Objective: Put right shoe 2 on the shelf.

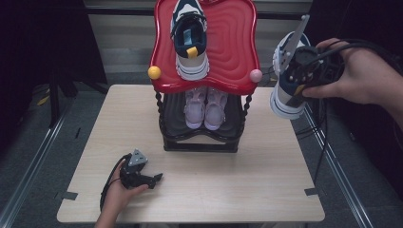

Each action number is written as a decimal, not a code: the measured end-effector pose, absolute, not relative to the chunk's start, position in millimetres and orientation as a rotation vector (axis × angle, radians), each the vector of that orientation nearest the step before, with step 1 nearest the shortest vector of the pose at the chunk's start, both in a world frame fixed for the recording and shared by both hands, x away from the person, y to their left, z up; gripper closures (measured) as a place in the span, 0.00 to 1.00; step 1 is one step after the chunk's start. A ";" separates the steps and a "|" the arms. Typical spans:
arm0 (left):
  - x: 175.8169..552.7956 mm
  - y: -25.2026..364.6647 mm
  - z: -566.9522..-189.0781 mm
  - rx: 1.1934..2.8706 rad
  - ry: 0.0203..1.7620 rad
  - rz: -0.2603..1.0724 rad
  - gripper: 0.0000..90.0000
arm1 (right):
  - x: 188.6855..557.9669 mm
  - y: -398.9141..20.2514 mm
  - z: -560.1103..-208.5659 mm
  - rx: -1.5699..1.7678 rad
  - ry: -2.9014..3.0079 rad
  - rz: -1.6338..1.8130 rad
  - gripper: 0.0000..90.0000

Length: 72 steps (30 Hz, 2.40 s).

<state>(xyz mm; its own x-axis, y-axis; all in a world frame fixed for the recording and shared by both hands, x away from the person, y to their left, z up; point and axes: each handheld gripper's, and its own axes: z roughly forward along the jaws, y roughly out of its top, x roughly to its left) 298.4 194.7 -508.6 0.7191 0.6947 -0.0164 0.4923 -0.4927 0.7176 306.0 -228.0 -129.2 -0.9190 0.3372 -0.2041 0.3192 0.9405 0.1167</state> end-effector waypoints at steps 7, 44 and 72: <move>298.4 194.7 -508.5 2.195 0.896 0.357 0.12 | 310.4 -220.9 -104.5 0.491 2.838 0.116 0.82; 299.3 194.6 -508.8 2.194 0.888 0.349 0.11 | 356.2 -130.0 -85.4 0.266 2.738 0.103 0.82; 300.4 193.8 -508.6 2.200 0.889 0.358 0.11 | 385.0 -101.0 -109.1 0.140 2.734 0.031 0.82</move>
